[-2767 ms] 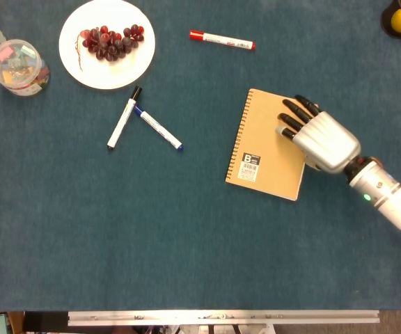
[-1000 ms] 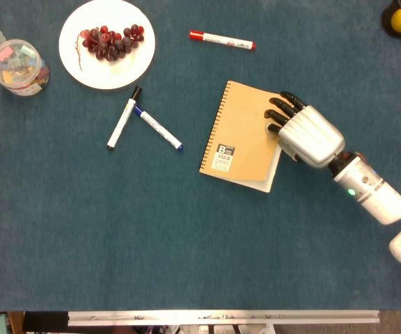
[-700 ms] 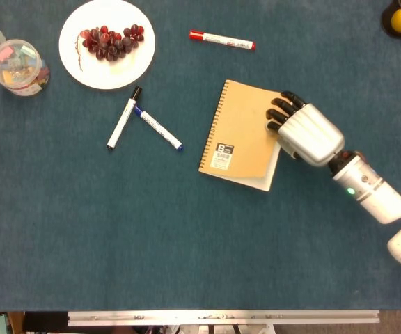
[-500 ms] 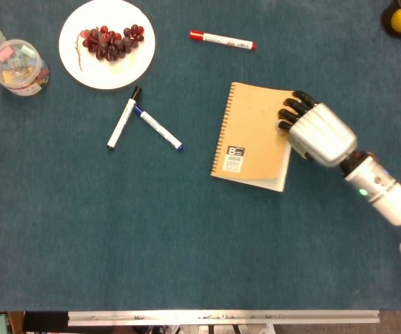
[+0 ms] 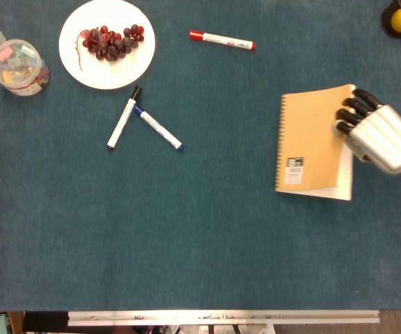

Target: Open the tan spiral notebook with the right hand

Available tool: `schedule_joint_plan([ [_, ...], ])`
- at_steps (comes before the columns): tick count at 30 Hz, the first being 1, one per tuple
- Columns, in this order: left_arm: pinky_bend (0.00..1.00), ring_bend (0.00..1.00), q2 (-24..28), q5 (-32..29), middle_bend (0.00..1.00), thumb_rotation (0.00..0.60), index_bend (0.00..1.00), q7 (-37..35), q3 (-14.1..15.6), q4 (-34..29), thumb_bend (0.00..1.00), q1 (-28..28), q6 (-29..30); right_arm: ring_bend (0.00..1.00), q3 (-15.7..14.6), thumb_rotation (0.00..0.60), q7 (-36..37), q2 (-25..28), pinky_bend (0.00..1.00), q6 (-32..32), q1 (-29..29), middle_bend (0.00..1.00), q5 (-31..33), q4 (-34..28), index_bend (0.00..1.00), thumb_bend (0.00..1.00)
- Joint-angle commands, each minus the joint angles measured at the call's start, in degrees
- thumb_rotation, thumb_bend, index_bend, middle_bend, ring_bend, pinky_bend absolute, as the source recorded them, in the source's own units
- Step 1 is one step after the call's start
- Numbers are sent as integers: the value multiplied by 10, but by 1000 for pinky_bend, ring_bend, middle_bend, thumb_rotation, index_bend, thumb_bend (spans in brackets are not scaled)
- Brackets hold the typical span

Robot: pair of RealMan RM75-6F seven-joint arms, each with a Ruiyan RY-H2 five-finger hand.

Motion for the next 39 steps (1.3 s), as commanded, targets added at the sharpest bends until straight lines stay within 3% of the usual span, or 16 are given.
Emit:
schedule_joint_plan([
  [1, 102, 179, 0, 0, 155, 600, 248, 0, 0, -1, 408, 0, 0, 267, 3, 600, -10, 20, 207, 14, -4, 439, -9, -27, 809, 472],
  [10, 102, 179, 4, -5, 155, 600, 247, -1, 1, -4, 408, 2, 0, 268, 35, 600, -18, -14, 207, -29, 44, 440, -17, -37, 810, 471],
  [25, 103, 179, 9, -5, 155, 600, 247, 4, 4, -10, 408, 8, 4, 268, 66, 600, 6, -129, 208, -129, 134, 433, -7, 62, 794, 462],
  [27, 103, 179, 9, -5, 155, 600, 247, 6, 5, -12, 408, 8, 4, 260, 67, 600, 0, -142, 211, -142, 140, 398, -1, 75, 708, 451],
  [33, 102, 180, 12, -5, 155, 600, 247, 9, 5, -16, 408, 10, 5, 101, 77, 600, -16, -171, 149, -163, 149, 202, 19, 92, 264, 313],
  [36, 103, 179, 12, -5, 155, 600, 247, 11, 6, -17, 408, 10, 4, 27, 83, 600, -37, -181, 95, -167, 151, 118, 29, 94, 104, 259],
  [39, 103, 179, 12, -4, 155, 600, 247, 13, 7, -18, 408, 9, 2, 0, 90, 600, -50, -187, 70, -165, 151, 68, 38, 89, 12, 202],
])
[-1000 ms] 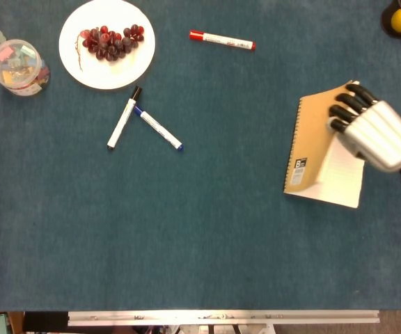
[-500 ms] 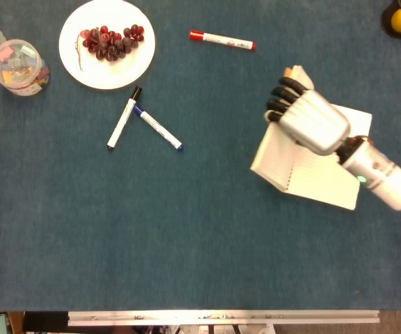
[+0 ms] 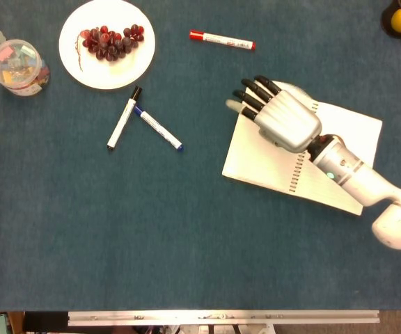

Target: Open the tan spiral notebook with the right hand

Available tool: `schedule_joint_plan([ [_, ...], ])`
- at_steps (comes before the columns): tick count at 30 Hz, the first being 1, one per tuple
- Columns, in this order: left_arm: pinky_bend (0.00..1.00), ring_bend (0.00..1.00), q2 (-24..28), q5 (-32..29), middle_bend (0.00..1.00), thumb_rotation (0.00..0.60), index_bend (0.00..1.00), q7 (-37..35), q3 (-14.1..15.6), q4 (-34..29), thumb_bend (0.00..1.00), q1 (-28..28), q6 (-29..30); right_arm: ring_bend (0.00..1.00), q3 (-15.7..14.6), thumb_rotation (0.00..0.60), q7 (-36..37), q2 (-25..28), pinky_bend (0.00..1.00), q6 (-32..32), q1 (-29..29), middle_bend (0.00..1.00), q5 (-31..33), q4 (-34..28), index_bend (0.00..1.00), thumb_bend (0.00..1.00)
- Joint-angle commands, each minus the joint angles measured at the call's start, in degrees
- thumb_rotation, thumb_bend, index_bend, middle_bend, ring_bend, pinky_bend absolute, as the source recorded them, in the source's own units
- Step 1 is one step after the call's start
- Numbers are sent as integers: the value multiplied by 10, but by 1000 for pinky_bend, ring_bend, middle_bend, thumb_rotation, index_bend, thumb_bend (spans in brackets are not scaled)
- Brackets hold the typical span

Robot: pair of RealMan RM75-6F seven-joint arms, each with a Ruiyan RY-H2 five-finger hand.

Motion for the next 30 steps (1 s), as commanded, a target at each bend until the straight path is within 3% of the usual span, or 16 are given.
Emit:
schedule_joint_plan([
  [1, 102, 179, 0, 0, 155, 600, 247, -1, 0, 0, 408, 0, 0, 0, 8, 600, -9, -4, 68, 4, 1, 65, 9, -7, 6, 199],
  [9, 102, 179, -3, -4, 155, 600, 246, -7, -5, 8, 408, -2, 0, 0, 19, 600, -25, 73, 68, 59, -38, 83, 31, -104, 17, 199],
  [15, 103, 179, -11, -5, 155, 600, 247, -5, -9, 17, 408, -10, -8, 75, 11, 600, -75, 177, 100, 88, -101, 214, 70, -221, 226, 234],
  [21, 103, 179, -24, -5, 156, 600, 247, 7, -17, 30, 408, -20, -14, 214, -5, 600, -121, 260, 235, 130, -169, 338, 103, -307, 411, 276],
  [30, 102, 179, -41, 0, 156, 600, 246, 20, -25, 42, 408, -36, -22, 243, -23, 600, -145, 317, 269, 233, -275, 372, 131, -360, 473, 280],
])
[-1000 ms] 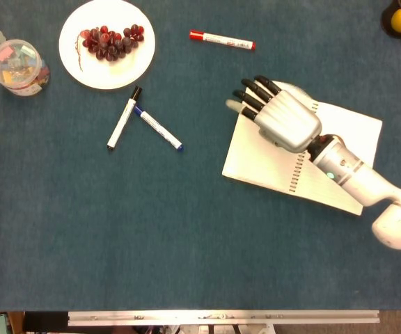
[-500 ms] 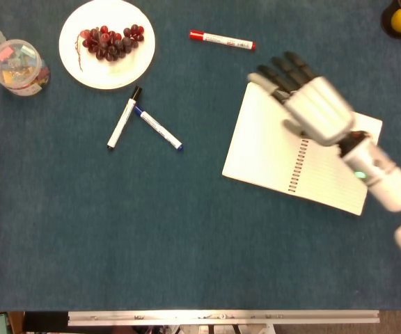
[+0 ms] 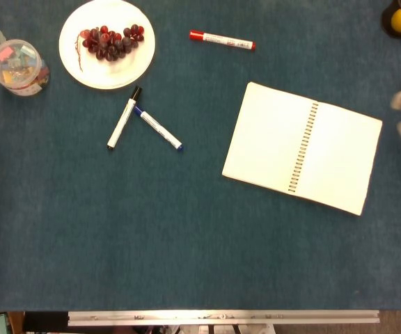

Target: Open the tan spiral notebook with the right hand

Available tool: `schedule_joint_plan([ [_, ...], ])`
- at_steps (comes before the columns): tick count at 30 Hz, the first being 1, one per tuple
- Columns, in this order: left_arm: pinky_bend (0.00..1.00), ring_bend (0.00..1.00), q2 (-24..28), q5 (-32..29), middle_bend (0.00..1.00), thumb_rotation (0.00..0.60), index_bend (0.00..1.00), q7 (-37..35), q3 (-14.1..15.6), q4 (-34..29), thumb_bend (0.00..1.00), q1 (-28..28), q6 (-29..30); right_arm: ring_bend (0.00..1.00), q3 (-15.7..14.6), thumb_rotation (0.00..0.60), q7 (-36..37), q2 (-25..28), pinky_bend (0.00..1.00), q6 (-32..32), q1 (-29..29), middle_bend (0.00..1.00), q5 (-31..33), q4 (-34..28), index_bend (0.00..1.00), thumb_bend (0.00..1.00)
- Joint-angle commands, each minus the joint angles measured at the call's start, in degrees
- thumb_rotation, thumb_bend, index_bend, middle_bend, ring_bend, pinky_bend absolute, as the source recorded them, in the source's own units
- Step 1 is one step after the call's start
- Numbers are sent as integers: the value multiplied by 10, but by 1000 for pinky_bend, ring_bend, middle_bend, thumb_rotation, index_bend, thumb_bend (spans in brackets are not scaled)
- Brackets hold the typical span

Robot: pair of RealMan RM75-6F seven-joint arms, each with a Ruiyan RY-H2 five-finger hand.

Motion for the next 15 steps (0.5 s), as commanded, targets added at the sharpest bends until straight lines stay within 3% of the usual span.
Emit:
schedule_joint_plan([
  [1, 102, 179, -3, 2, 156, 600, 246, 1, -1, 1, 408, -4, -3, 243, -8, 600, -7, 18, 269, 45, -44, 372, 12, -18, 474, 280],
  [15, 103, 179, -10, 8, 157, 600, 247, 11, -2, -3, 408, -19, -13, 243, -4, 600, 13, 34, 269, 95, -113, 373, 14, -29, 488, 280],
])
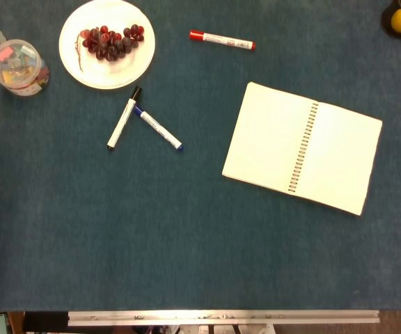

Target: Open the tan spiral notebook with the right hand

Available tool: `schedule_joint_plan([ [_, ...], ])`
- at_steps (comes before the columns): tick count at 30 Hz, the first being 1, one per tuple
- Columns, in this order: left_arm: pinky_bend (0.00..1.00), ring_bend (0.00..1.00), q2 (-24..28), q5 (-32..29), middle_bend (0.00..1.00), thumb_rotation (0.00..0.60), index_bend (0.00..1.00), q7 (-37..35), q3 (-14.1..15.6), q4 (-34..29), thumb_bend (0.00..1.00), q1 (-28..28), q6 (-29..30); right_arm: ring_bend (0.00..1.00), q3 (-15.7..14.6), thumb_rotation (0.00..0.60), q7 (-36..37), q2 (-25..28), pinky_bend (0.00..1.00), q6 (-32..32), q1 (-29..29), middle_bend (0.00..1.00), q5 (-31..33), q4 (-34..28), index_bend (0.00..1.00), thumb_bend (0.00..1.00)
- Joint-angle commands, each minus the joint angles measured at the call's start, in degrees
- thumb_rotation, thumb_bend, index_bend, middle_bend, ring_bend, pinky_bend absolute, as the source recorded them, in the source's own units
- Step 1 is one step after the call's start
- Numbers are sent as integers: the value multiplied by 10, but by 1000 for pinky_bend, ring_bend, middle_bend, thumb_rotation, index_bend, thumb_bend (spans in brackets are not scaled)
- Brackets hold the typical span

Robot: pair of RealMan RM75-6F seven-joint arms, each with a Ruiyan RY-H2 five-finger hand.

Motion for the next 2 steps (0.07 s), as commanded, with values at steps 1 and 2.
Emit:
schedule_joint_plan([
  [1, 103, 179, 0, -1, 157, 600, 247, 1, 1, -1, 408, -1, -1, 243, 3, 600, 3, -1, 269, -1, -3, 373, -3, 1, 489, 281],
  [2, 103, 179, 1, -1, 157, 600, 247, 1, 1, -1, 408, -1, -1, 243, 4, 600, 3, -2, 269, -1, -3, 373, -4, 2, 491, 281],
])
